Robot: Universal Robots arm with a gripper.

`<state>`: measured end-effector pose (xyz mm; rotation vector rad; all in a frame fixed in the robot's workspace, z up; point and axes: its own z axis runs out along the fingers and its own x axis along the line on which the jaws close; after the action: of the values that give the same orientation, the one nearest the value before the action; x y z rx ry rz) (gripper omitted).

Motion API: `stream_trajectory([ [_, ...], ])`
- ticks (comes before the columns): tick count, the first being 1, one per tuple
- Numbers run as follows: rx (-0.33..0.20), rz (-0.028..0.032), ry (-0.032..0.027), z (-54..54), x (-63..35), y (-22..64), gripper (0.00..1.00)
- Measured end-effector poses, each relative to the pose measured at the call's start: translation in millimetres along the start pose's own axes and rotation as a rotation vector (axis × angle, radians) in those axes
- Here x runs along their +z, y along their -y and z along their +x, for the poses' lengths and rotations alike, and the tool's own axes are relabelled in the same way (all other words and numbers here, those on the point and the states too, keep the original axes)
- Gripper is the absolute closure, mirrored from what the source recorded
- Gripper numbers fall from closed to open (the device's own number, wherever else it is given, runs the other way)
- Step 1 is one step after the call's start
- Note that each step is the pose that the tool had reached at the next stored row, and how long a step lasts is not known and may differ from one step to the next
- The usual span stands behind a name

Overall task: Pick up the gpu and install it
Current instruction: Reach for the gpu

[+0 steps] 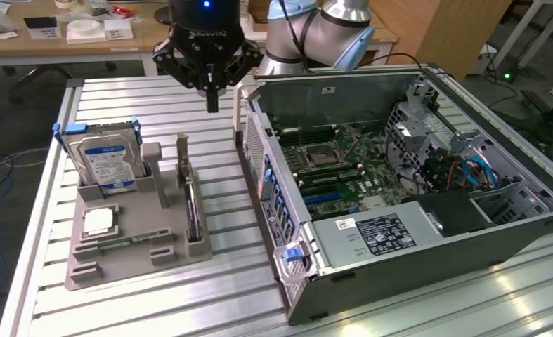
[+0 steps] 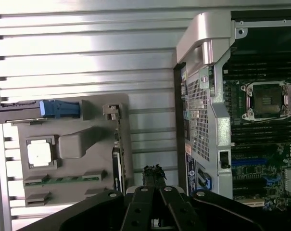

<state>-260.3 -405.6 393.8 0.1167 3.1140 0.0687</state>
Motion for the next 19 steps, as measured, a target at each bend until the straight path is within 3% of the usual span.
stream_trajectory([
  [19,0.000,-0.0001,0.0001,11.0,-0.3,1.9,0.89],
])
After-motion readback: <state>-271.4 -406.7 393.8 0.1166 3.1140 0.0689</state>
